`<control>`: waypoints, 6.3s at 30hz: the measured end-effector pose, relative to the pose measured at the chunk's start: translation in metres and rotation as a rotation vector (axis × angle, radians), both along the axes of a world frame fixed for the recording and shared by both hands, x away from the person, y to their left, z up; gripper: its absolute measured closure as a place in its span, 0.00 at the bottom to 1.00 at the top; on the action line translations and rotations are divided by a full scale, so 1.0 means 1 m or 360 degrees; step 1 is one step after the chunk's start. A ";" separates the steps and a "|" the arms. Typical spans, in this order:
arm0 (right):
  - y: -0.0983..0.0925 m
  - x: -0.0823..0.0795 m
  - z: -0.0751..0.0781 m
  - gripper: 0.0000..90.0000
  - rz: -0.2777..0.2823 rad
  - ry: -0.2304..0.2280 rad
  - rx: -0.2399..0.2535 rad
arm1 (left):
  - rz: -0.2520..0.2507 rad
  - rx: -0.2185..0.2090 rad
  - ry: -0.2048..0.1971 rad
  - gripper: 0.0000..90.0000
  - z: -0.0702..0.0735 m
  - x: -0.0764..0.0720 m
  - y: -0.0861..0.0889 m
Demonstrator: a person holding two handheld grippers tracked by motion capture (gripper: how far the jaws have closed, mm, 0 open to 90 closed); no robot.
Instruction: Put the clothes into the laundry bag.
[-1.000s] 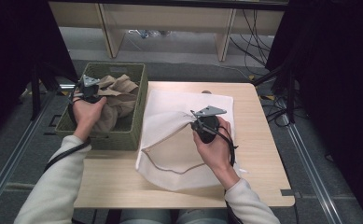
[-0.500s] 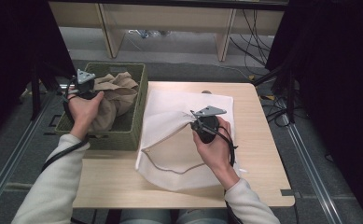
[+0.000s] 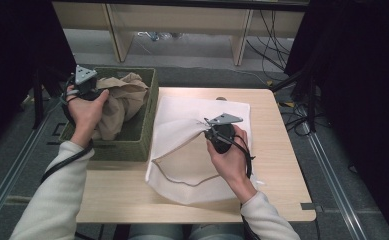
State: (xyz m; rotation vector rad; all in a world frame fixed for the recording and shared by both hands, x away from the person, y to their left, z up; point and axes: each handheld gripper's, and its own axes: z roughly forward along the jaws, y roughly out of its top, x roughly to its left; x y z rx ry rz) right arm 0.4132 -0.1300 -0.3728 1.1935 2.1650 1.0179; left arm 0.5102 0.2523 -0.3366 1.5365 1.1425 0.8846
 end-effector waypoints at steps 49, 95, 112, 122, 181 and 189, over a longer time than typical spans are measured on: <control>-0.001 0.000 0.000 0.98 0.0014 -0.0021 -0.0015 | -0.0108 -0.0065 -0.0259 0.96 0.048 -0.049 0.011; -0.002 0.002 0.000 0.98 0.0031 -0.0055 -0.0017 | -0.0290 -0.0122 -0.0518 0.96 0.083 -0.122 0.006; -0.001 0.000 0.000 0.98 0.0033 -0.0036 -0.0026 | -0.0343 -0.0111 -0.0596 0.96 0.098 -0.140 0.004; -0.001 0.000 0.000 0.98 0.0034 -0.0024 -0.0023 | -0.0386 -0.0120 -0.0603 0.96 0.099 -0.150 0.001; -0.001 -0.001 0.001 0.98 0.0020 -0.0010 -0.0018 | -0.0864 -0.0181 -0.0557 0.96 0.070 -0.230 -0.041; -0.003 0.001 0.000 0.98 0.0026 -0.0037 -0.0017 | -0.0928 -0.0208 -0.0572 0.96 0.066 -0.238 -0.051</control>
